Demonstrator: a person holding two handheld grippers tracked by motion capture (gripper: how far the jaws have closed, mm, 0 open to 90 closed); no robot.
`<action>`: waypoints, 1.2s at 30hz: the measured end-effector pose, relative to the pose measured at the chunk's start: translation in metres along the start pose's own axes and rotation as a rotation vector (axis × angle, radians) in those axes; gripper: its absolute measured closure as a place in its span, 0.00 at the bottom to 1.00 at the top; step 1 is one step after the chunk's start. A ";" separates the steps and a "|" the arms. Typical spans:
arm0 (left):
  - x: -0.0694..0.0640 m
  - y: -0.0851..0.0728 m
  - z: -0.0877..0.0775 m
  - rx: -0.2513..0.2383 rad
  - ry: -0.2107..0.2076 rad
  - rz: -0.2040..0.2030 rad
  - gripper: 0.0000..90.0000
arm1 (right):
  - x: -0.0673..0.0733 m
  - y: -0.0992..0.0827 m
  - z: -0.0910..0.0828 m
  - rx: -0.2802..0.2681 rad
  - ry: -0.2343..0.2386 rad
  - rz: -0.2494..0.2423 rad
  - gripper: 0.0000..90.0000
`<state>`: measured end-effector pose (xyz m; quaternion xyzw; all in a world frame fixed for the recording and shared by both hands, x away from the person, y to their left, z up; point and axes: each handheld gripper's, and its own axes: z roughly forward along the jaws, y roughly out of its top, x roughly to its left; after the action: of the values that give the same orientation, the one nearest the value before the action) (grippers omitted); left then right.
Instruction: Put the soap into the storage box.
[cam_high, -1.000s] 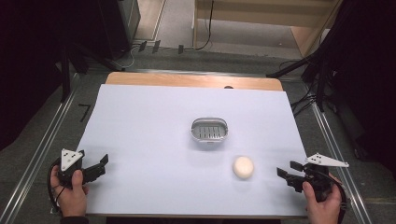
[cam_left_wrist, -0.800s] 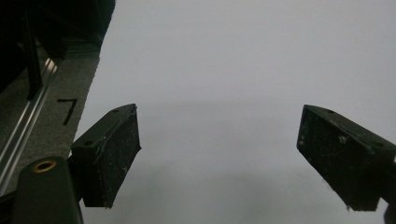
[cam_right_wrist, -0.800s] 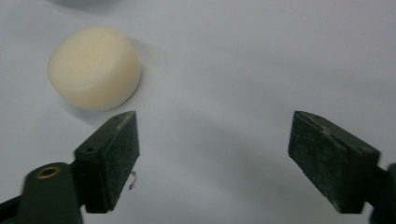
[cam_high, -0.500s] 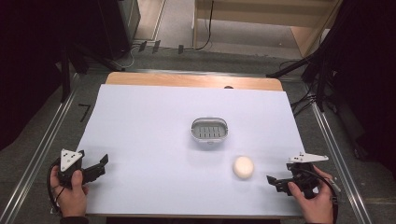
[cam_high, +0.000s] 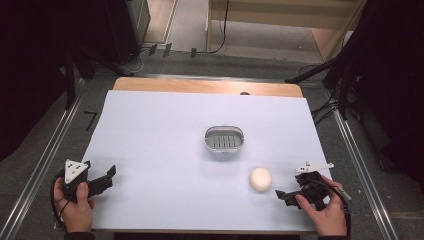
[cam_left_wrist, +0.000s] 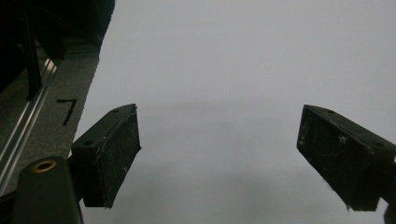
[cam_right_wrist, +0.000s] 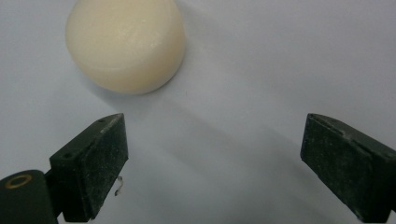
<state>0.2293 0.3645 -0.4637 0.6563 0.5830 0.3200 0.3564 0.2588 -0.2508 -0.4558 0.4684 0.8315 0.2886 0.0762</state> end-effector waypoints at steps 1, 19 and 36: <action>0.000 0.000 0.000 -0.001 0.000 -0.001 0.16 | 0.000 0.000 0.000 0.000 0.000 0.000 0.09; 0.000 0.000 0.000 0.002 -0.001 -0.002 0.16 | 0.019 0.017 0.020 0.029 0.038 -0.050 0.10; 0.000 0.000 0.000 0.006 -0.001 -0.002 0.16 | 0.033 0.028 0.035 0.052 0.065 -0.072 0.10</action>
<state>0.2296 0.3649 -0.4636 0.6569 0.5844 0.3178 0.3549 0.2750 -0.1990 -0.4645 0.4305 0.8571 0.2790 0.0470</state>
